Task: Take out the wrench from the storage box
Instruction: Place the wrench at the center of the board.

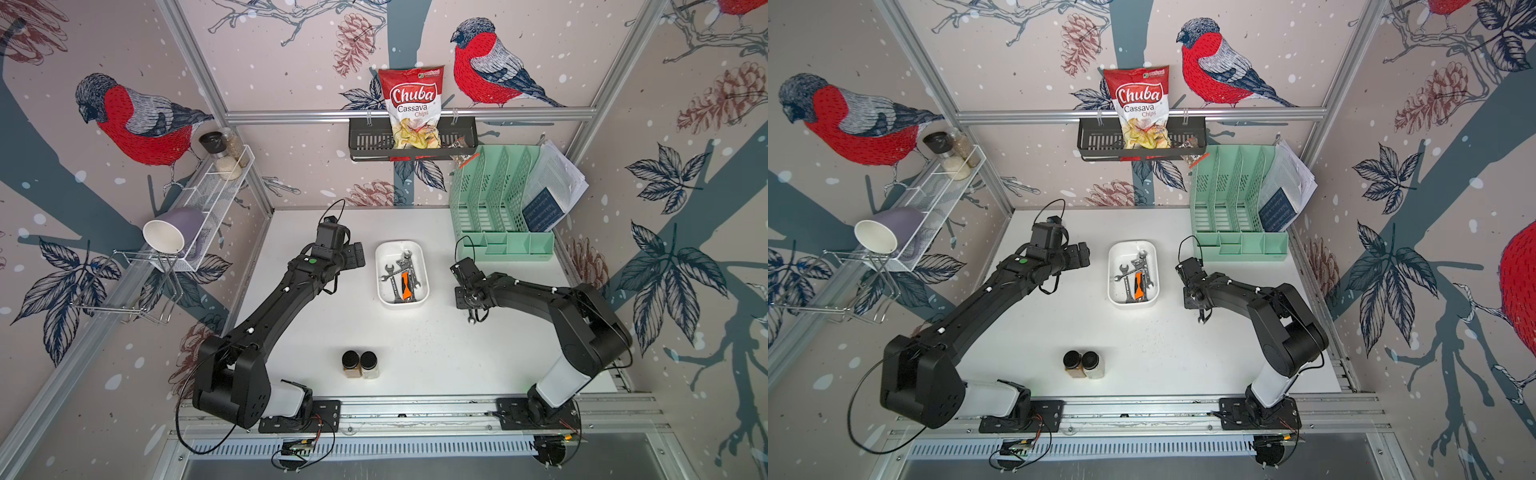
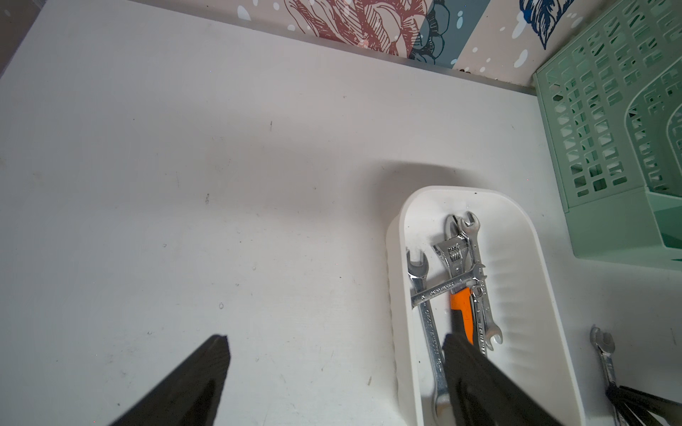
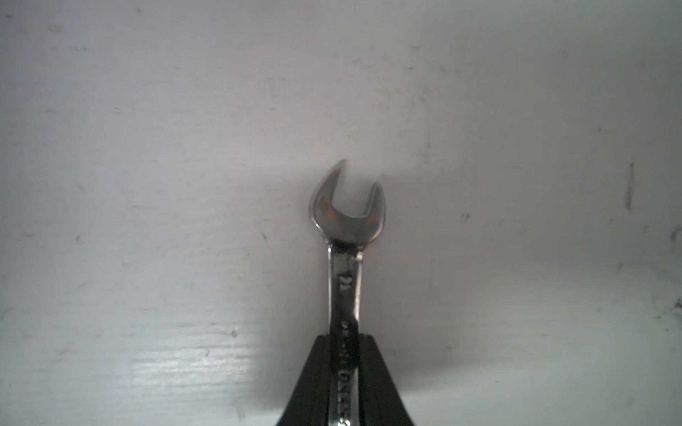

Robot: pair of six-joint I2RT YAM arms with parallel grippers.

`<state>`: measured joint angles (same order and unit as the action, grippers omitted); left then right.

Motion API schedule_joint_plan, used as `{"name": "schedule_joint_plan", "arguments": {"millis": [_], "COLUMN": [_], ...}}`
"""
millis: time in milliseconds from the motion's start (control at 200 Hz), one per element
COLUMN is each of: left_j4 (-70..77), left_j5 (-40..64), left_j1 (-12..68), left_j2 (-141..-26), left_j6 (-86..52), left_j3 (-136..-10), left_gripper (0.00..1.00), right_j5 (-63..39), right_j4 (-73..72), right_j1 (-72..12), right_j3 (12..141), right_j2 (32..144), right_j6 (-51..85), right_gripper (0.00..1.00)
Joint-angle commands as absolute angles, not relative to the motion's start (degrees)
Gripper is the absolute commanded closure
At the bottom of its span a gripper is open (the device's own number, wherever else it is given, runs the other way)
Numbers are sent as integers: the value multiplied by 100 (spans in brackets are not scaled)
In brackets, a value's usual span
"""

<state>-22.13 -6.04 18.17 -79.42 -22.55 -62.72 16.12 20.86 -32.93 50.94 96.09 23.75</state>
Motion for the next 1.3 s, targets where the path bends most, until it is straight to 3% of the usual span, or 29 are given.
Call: {"name": "schedule_joint_plan", "arguments": {"millis": [0,1296], "left_j4": [-2095,-2062], "left_j5": [-598,-525], "left_j1": [1807,1811], "left_j2": [-7954,-7927], "left_j6": [-2285,-2327], "left_j3": [-6284,-6269], "left_gripper": [6,6], "right_j5": [1619,2223], "right_j4": [2217,2377], "right_j1": [-3288,-2979], "right_j3": [5070,5067], "right_j2": [9579,9320], "right_j6": [2206,2049], "right_gripper": [81,79]}}
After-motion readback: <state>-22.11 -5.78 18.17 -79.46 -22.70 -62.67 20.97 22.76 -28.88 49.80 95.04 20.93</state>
